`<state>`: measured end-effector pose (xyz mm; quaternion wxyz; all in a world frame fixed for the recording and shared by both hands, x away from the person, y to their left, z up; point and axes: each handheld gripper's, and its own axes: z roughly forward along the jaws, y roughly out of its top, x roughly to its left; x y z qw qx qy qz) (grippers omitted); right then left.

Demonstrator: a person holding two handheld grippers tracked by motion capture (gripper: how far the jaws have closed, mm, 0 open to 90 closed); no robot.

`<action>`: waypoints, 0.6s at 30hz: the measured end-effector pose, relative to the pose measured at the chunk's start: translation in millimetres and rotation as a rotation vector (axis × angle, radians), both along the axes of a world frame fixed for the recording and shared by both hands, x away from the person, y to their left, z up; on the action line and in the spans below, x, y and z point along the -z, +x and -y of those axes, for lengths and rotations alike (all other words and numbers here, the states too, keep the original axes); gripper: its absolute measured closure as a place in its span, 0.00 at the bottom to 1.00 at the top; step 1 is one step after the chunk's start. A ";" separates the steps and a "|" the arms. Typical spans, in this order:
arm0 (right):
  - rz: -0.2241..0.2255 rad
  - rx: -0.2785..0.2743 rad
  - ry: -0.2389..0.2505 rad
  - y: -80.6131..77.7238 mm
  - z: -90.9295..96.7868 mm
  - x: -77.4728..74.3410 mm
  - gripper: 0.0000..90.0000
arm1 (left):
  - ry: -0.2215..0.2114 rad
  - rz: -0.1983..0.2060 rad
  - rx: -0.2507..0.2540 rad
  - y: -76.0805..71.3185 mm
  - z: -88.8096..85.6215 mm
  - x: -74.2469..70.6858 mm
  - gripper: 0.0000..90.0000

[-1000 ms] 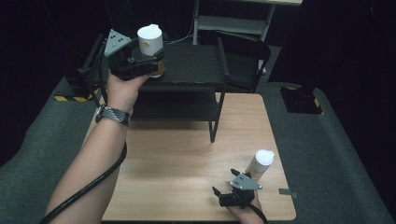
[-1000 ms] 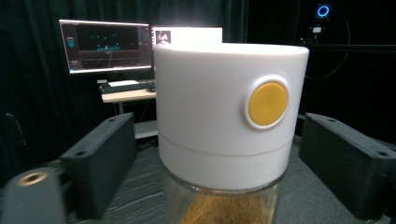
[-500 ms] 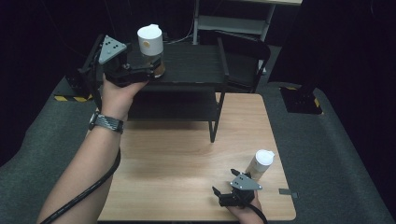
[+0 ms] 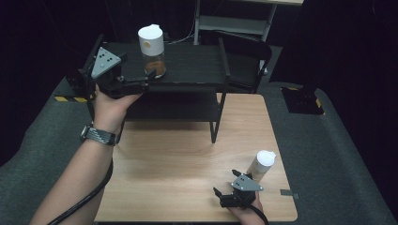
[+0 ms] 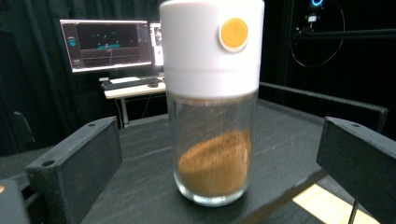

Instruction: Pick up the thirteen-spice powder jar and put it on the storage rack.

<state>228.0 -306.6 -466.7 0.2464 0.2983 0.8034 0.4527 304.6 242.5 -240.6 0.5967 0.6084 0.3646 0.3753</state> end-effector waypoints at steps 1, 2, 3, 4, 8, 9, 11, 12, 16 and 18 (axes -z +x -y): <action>0.001 0.001 -0.001 -0.2 -0.3 0.0 0.02 | -0.003 -0.002 0.004 -1.0 -1.0 1.1 0.00; 0.001 0.001 -0.002 -0.2 -0.3 0.0 0.02 | -0.002 -0.004 0.008 -2.9 -1.8 2.4 0.00; 0.001 0.000 -0.001 -0.3 -0.2 0.1 0.01 | 0.000 -0.002 0.008 -4.2 -2.0 3.4 0.01; 0.002 -0.002 -0.001 -0.1 0.1 0.1 0.01 | 0.004 0.001 0.012 -5.8 -2.5 4.5 0.01; -0.001 -0.003 0.006 0.3 1.4 0.4 0.01 | 0.018 0.008 0.025 -10.7 -3.4 7.3 0.01; -0.001 -0.005 0.006 0.5 1.6 0.3 0.01 | 0.023 0.009 0.028 -12.1 -3.0 7.7 0.01; 0.001 -0.004 -0.001 0.1 0.4 0.0 0.01 | 0.021 0.010 0.033 -13.8 -2.8 9.3 0.01; 0.001 -0.004 -0.001 0.1 0.4 0.0 0.01 | 0.021 0.010 0.033 -13.8 -2.8 9.3 0.01; 0.003 -0.009 -0.011 0.1 -1.0 -0.5 0.01 | 0.029 0.005 0.040 -17.1 -2.6 13.0 0.01; 0.003 -0.009 -0.011 0.0 -1.0 -0.5 0.01 | 0.034 -0.017 0.044 -17.7 -1.6 15.5 0.01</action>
